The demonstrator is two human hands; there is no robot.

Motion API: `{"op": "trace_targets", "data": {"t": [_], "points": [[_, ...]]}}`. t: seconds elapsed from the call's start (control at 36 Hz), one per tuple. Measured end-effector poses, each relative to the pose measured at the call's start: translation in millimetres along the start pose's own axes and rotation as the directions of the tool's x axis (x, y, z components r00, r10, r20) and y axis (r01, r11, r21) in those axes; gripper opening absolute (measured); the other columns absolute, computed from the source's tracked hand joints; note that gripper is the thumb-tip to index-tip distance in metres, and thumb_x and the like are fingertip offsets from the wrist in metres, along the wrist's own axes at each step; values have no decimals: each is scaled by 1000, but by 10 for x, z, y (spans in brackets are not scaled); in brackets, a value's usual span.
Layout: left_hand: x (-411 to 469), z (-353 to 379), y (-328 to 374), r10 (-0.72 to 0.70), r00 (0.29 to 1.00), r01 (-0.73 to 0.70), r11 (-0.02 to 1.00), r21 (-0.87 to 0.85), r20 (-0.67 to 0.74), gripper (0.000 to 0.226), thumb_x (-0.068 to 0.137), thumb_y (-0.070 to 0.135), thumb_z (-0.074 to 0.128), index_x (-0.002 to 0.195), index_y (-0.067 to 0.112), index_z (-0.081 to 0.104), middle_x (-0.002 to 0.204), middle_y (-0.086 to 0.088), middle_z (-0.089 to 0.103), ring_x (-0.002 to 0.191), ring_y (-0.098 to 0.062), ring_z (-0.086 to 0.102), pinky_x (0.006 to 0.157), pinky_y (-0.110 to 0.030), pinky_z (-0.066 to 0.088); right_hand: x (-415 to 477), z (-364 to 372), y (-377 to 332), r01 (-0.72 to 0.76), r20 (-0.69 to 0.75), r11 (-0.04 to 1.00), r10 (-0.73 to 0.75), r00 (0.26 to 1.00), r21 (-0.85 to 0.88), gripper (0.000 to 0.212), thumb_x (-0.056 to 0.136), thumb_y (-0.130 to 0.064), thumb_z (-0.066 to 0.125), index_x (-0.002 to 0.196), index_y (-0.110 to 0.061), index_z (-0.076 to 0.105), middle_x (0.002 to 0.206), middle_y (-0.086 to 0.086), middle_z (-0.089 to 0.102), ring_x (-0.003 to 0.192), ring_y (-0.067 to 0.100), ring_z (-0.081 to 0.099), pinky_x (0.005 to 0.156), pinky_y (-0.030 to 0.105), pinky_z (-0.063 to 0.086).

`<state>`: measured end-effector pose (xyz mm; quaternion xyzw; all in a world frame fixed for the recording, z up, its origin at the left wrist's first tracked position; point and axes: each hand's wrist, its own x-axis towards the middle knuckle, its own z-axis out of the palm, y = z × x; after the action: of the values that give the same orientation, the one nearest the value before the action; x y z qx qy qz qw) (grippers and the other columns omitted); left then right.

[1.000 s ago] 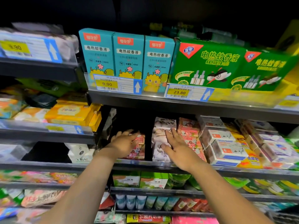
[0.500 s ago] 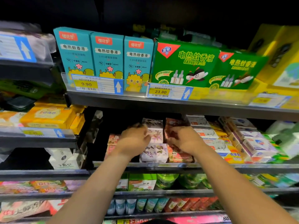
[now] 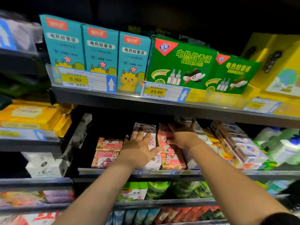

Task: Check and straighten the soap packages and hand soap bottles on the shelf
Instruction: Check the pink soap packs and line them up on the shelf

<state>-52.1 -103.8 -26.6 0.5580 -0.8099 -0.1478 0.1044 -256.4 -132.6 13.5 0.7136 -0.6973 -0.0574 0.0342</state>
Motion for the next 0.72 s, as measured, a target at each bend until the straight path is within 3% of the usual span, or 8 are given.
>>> {"op": "trace_targets", "data": {"t": [0.06,0.14,0.25,0.36,0.47,0.64,0.72], "points": [[4,2,-8,-1,1000,1,1000,8,7,79,92,73,30,155,28,19,163,1,16,150,-22,6,121,-50,9,8,8,-8,-21,-10,1000,21,1000,-5,81,88,-44,69,154,-35,25,159,5,31,144,30,31,115,50,24],[12,-5,-6,-13,999,12,999,35,39,80,92,74,28,156,28,15,164,1,11,151,-23,3,121,-51,6,42,35,2,-58,15,998,58,998,-8,75,86,-49,68,151,-33,32,157,5,34,145,30,28,117,53,14],[32,-17,-2,-31,996,28,999,38,85,81,92,74,26,157,29,10,166,1,5,152,-23,-4,122,-51,3,89,16,14,-76,43,997,77,996,-5,73,89,-55,60,152,-36,29,165,1,18,152,29,10,116,62,-6],[35,-14,-9,-38,994,35,999,30,105,81,92,75,25,157,30,8,166,2,2,152,-22,-7,122,-51,0,101,3,21,-81,54,996,80,995,30,69,87,-49,67,146,-28,37,161,5,27,149,30,20,118,59,3],[31,-6,-10,-40,995,38,999,24,95,81,92,75,25,157,31,8,166,2,2,152,-22,-6,122,-51,1,99,14,20,-85,42,996,86,995,-23,84,75,-54,75,147,-34,36,160,2,29,150,29,16,113,72,-7],[12,-6,-11,-24,998,23,1000,13,55,79,92,73,30,157,30,13,165,1,8,152,-23,-1,122,-51,6,17,-38,46,-77,-11,997,77,997,20,76,70,-57,77,139,-42,49,153,-6,40,148,25,22,114,68,-7],[11,6,-20,-2,999,2,1000,-6,35,78,92,72,32,156,30,16,163,2,13,150,-22,3,120,-52,12,-19,-57,90,-57,-66,997,59,996,44,76,71,-58,76,139,-43,47,151,-6,43,144,24,28,117,64,2]]}}
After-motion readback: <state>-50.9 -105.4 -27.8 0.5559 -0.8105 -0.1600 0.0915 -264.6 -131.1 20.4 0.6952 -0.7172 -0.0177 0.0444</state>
